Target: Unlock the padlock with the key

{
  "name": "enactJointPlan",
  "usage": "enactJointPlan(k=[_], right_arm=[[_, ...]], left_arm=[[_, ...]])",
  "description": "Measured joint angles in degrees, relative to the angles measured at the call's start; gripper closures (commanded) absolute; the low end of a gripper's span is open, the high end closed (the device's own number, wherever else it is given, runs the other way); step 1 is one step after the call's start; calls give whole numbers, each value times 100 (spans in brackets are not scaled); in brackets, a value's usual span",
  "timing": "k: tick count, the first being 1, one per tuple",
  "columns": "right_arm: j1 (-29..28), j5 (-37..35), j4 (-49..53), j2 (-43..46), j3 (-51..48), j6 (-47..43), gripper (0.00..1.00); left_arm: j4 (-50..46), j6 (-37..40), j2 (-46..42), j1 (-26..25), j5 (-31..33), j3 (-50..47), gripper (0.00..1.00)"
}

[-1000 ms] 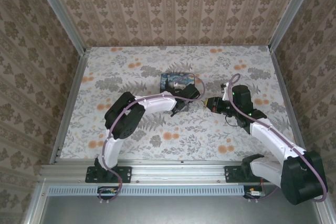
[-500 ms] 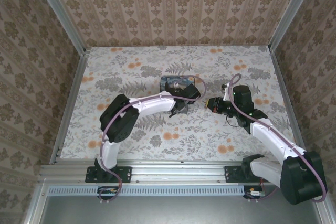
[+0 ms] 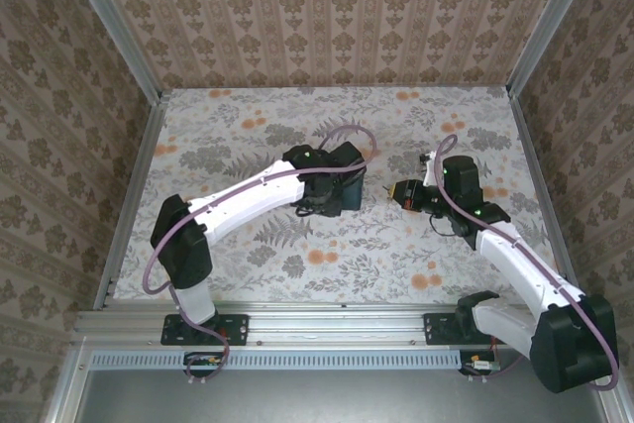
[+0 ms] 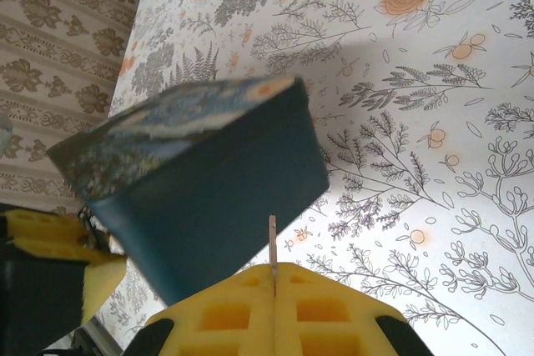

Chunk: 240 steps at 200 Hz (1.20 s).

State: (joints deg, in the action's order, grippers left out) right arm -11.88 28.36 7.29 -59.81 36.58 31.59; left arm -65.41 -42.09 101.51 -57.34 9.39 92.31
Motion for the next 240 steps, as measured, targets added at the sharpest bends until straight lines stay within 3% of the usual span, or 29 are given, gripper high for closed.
enactJointPlan(k=[59,115,141,186,207,240], right_arm=[[0,63,240,52,133,-127,100],[0,127,367,52,273,-168,100],[0,225,363,52,282,-166,100],[0,345,319,26,282,-166,100],[0,374,321,-57,282,-166,100],[0,391,317,-107,282,-166,100]], left_arm=[[-1259,-83,28,44,-625,186,89],[-1327,-166,675,393,-1377,588,88],[-1502,-140,1032,557,-1596,999,83],[-1803,20,1528,804,-1663,1878,86],[-1934,101,1779,833,-1644,2306,74],[-2074,179,1878,833,-1624,2450,74]])
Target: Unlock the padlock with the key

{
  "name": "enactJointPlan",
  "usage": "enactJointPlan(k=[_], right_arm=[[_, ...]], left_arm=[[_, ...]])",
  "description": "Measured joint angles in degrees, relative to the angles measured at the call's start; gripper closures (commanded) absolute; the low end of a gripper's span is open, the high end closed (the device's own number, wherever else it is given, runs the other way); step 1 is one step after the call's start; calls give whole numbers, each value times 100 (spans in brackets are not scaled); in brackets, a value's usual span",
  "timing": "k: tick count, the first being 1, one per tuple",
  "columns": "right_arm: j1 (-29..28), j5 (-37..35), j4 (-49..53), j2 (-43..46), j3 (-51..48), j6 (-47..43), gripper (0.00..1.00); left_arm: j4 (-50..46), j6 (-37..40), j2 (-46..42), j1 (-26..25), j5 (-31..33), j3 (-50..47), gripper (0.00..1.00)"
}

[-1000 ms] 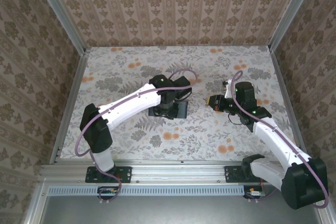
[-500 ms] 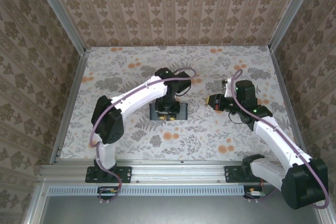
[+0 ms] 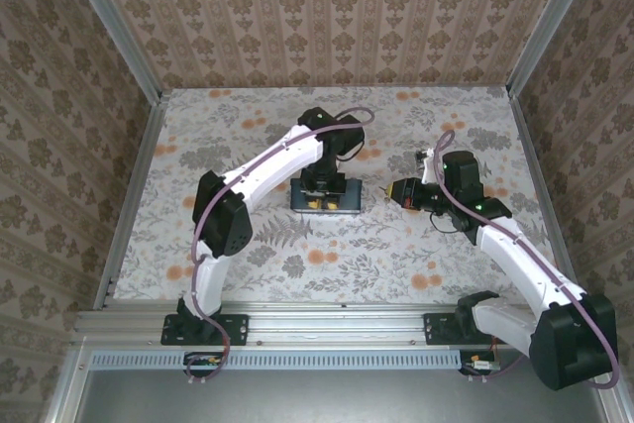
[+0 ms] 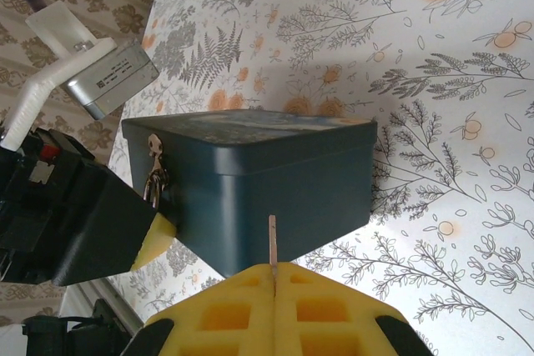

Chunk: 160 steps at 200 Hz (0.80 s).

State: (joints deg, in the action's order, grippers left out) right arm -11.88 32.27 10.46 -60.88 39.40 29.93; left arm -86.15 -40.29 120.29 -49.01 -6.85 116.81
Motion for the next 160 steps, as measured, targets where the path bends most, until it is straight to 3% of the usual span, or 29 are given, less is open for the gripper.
enactJointPlan(k=[26,39,52,93,113,160], right_arm=[[0,61,-15,-50,2,0,100],[0,83,-17,-101,7,0,100],[0,87,-17,-149,13,0,100],[0,120,-42,-199,44,-2,100],[0,120,-39,-203,72,-2,100],[-111,118,-28,-212,90,-2,100]], left_arm=[[-249,48,79,70,15,258,75],[-315,83,175,116,31,457,66],[-330,120,267,155,63,597,64],[-361,175,407,262,66,761,63],[-382,227,428,299,68,828,52],[-391,330,448,428,37,1434,40]])
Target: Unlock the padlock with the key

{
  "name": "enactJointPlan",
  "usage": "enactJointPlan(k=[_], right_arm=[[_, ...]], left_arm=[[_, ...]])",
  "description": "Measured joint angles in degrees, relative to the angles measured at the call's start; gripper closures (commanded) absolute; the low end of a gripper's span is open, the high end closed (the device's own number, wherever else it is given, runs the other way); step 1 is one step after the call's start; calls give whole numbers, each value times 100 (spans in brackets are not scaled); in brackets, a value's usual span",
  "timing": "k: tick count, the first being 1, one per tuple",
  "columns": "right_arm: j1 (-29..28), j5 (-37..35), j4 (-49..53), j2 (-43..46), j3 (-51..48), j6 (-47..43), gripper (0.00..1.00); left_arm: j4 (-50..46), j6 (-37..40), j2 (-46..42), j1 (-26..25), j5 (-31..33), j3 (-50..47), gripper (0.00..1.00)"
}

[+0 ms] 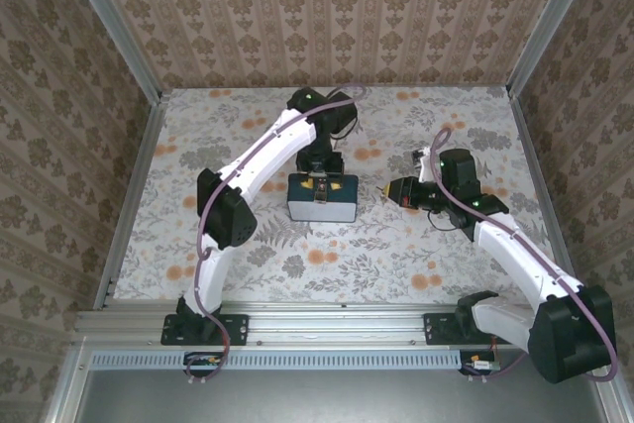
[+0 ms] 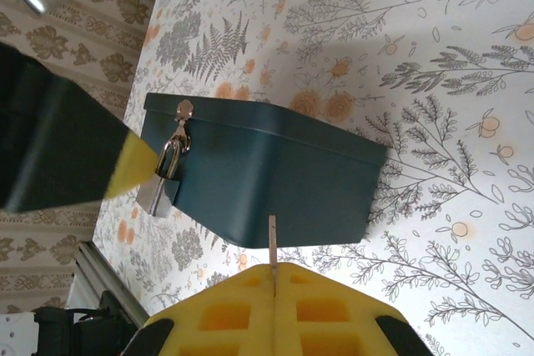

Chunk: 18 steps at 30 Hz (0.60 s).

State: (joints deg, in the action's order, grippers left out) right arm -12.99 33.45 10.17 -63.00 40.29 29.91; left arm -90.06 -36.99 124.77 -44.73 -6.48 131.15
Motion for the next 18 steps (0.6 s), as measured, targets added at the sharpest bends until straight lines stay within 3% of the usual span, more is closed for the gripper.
enactJointPlan(k=[5,13,18], right_arm=[[-227,-22,87,20,-2,26,100],[-1276,24,-92,487,-343,575,100],[-1895,24,-385,179,-415,883,100]], left_arm=[[247,188,-188,219,46,-46,31],[2100,944,-1370,1495,-50,-2223,30],[3136,1180,-1377,1609,-533,-2745,32]])
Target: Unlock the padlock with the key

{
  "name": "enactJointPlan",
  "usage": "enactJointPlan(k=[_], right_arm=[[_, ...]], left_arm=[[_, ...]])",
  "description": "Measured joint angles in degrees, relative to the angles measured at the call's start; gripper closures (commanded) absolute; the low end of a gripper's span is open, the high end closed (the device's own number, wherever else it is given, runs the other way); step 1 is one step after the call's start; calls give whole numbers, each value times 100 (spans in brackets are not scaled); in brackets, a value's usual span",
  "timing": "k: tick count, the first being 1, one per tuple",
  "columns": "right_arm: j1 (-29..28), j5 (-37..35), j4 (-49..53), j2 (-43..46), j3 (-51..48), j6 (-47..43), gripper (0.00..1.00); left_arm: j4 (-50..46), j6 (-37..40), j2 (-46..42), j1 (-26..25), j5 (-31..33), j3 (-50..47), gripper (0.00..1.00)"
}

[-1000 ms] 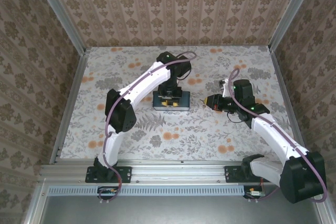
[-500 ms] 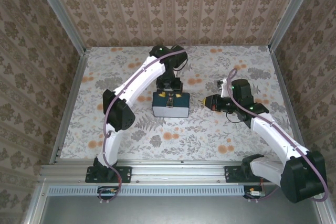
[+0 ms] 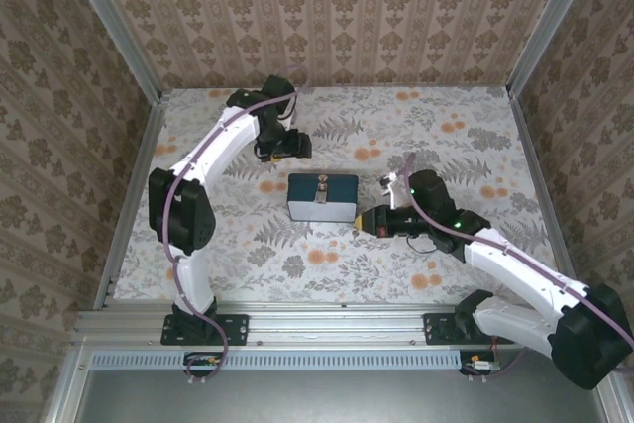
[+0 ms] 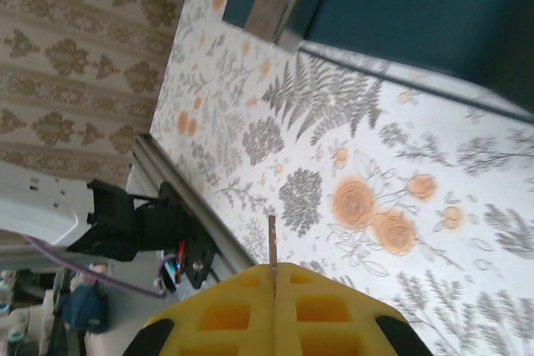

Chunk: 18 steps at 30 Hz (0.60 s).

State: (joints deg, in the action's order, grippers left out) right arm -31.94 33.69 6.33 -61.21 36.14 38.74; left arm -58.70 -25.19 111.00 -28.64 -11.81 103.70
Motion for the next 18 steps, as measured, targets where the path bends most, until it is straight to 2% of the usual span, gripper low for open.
enactJointPlan(k=[7,18], right_arm=[[-186,175,-1029,-828,0,243,100],[-157,890,-1502,-2284,442,-367,100]], left_arm=[[1143,83,52,114,-1021,-450,34],[1545,87,33,293,-2039,-1058,35]])
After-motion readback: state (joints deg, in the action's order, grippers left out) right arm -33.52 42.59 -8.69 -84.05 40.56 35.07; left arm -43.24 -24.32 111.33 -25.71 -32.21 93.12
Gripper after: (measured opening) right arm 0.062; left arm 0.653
